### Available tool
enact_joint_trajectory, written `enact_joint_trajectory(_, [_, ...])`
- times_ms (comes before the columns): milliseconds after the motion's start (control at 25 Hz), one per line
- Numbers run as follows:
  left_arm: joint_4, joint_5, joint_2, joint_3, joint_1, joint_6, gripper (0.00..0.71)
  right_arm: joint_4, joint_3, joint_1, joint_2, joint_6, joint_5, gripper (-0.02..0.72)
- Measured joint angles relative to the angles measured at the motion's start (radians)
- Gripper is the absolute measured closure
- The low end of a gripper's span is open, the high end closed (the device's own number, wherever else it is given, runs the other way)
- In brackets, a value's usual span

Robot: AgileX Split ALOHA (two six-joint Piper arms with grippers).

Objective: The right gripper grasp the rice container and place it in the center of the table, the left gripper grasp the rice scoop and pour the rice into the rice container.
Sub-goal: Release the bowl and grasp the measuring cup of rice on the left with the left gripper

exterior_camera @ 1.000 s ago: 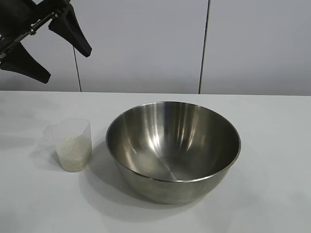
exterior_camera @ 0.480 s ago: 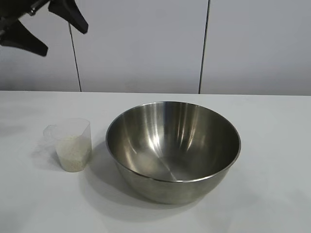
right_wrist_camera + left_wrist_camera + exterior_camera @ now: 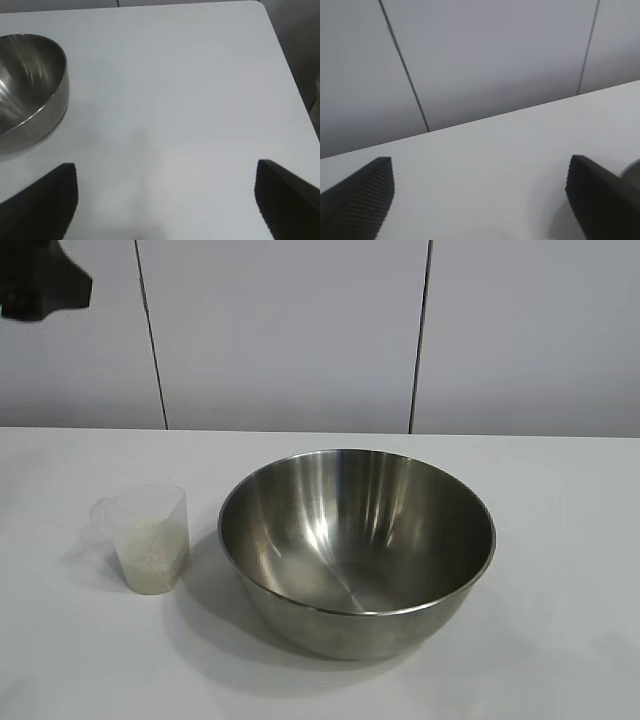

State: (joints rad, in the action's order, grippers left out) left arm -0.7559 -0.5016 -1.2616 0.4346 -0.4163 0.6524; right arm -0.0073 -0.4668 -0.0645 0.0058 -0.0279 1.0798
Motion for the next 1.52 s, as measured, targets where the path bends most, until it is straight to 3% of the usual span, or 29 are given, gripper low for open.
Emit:
enact_joint_trajectory(120, [0.072,-0.130,-0.033,-0.103,0.000,-0.131,0.074,0.000,0.000,0.000,0.000,0.000,0.000,0.043])
enact_joint_trajectory(320, [0.322,-0.520,-0.165,-0.250,0.021,-0.413,0.074,0.001,0.000,0.000,0.000,0.000,0.000,0.043])
enact_joint_trajectory(440, [0.478,-0.610,-0.284,-0.266,0.065,-0.515,0.076,0.001,0.000,0.000,0.000,0.000,0.000,0.043])
enact_joint_trajectory(560, [0.602,-0.628,-0.405,-0.264,0.114,-0.563,0.091,0.001,0.000,0.000,0.000,0.000,0.000,0.043])
enact_joint_trajectory(840, [0.703,-0.631,-0.579,-0.242,0.217,-0.586,0.110,0.001,0.000,0.000,0.000,0.000,0.000,0.043])
enact_joint_trajectory(1040, [0.869,-0.639,-0.684,-0.175,0.278,-0.587,0.110,0.001,0.000,0.000,0.000,0.000,0.000,0.043])
enact_joint_trajectory(1520, [0.966,-0.649,-0.835,-0.041,0.307,-0.587,0.114,0.001,0.000,0.000,0.000,-0.001,-0.001,0.043])
